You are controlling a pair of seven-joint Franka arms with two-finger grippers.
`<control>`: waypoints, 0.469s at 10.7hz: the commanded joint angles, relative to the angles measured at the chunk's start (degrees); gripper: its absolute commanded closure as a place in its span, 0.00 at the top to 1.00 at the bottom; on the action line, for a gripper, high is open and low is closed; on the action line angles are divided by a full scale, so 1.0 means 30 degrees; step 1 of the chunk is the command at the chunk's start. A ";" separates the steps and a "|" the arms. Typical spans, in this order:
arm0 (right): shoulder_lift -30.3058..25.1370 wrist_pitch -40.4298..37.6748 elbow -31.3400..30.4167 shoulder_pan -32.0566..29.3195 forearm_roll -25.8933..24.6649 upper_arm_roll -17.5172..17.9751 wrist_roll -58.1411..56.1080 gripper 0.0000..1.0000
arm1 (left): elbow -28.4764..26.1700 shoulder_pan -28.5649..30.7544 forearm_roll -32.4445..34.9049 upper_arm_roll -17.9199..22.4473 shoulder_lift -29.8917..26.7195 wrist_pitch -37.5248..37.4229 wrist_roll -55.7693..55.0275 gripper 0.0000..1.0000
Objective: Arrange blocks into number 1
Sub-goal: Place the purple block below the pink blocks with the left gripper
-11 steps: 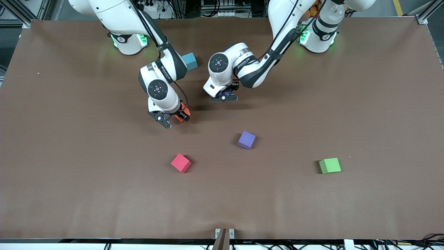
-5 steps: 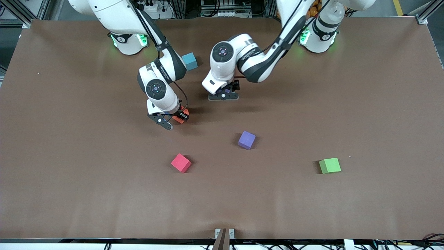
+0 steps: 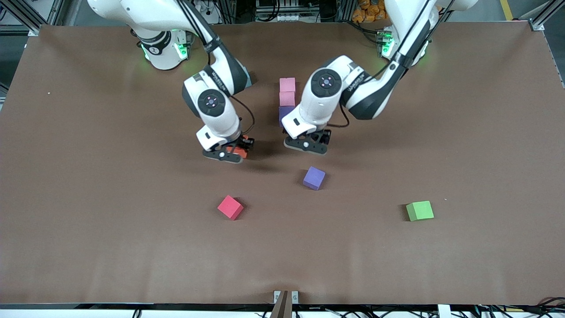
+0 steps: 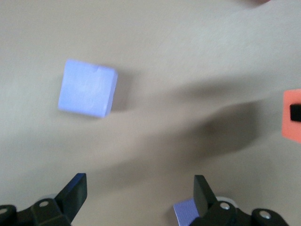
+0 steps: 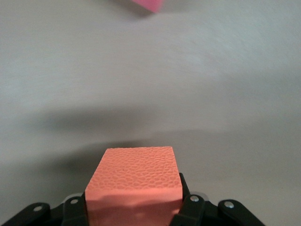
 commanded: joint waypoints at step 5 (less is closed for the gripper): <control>0.0939 0.0621 0.0966 0.1675 -0.0454 -0.0064 -0.0861 0.65 | 0.1431 0.0625 0.0140 0.1372 0.2425 0.3274 0.6193 1.00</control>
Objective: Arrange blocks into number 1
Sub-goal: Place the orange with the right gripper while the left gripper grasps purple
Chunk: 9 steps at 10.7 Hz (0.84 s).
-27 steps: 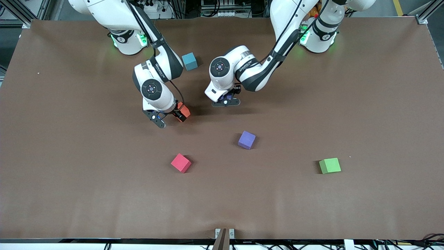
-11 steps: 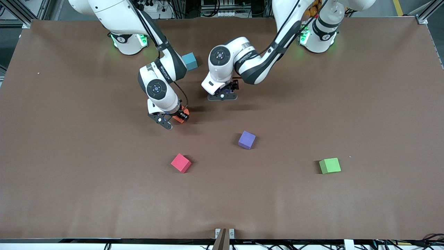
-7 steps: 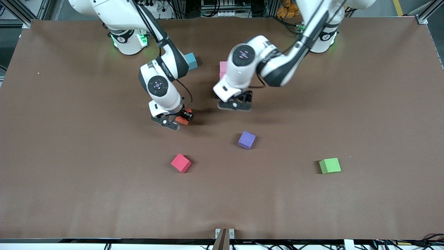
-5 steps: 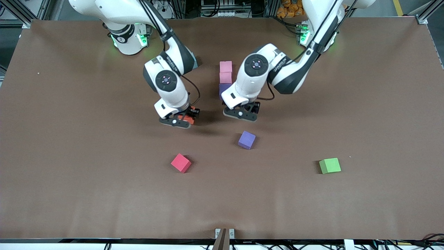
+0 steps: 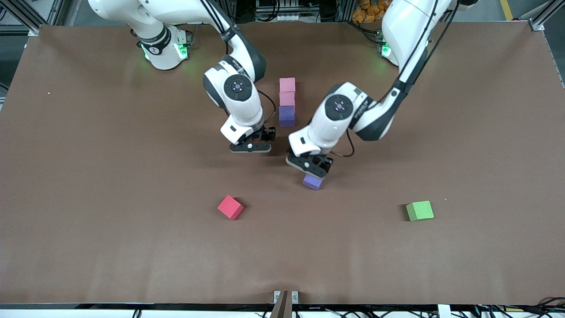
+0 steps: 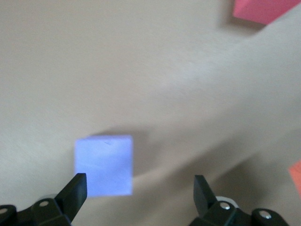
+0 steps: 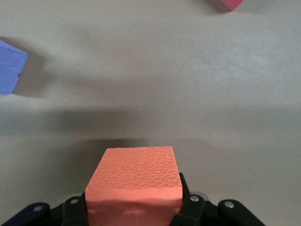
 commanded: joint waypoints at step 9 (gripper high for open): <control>0.2890 0.2213 0.1389 0.3474 -0.0286 -0.0699 0.2390 0.65 | 0.1037 0.0484 0.1515 0.0294 0.1990 0.1206 0.1508 1.00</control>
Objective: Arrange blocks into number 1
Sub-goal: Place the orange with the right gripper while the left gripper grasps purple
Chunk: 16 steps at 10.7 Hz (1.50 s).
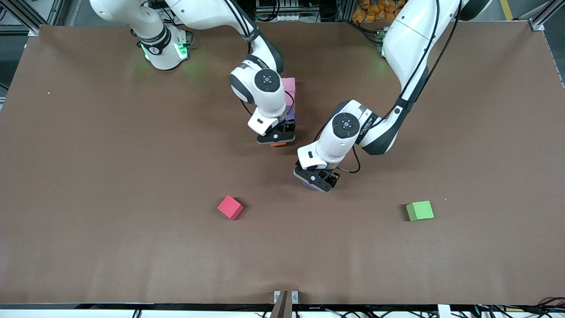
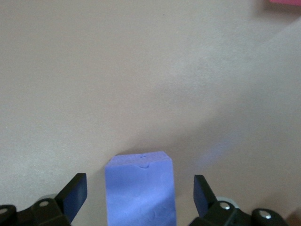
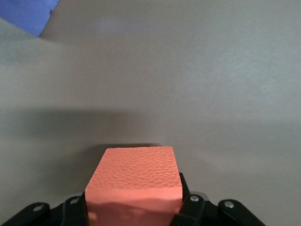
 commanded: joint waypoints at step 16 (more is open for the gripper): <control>-0.2734 -0.1888 -0.1034 -0.1693 -0.0276 0.1270 0.3060 1.00 | 0.0181 0.0947 0.0275 0.0566 -0.2389 -0.2359 -0.0653 0.00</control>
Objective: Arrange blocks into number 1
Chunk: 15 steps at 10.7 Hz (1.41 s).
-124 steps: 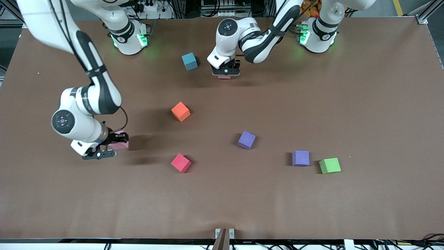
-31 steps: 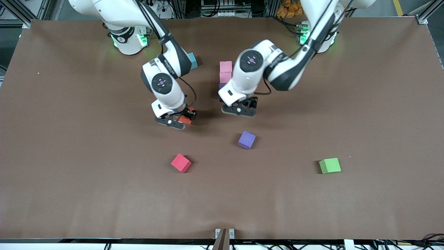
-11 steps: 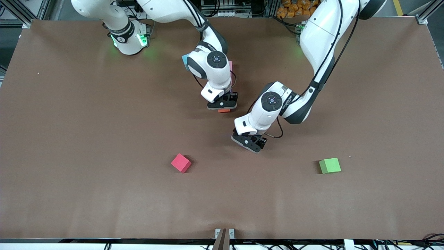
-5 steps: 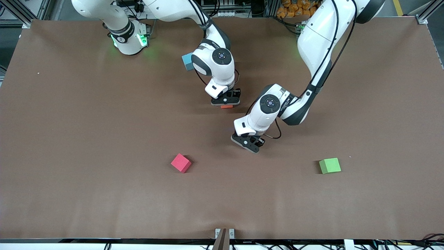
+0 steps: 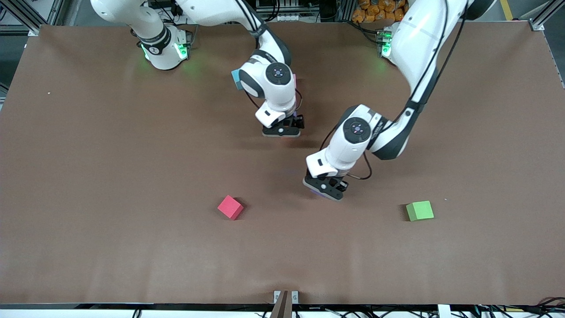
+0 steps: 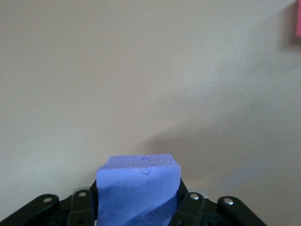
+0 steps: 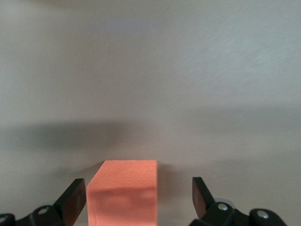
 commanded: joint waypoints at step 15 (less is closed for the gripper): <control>-0.7931 -1.3152 0.6071 -1.6613 -0.0515 0.1522 -1.5525 1.00 | -0.0270 -0.2391 0.0217 -0.1317 -0.1524 -0.4294 -1.3285 0.00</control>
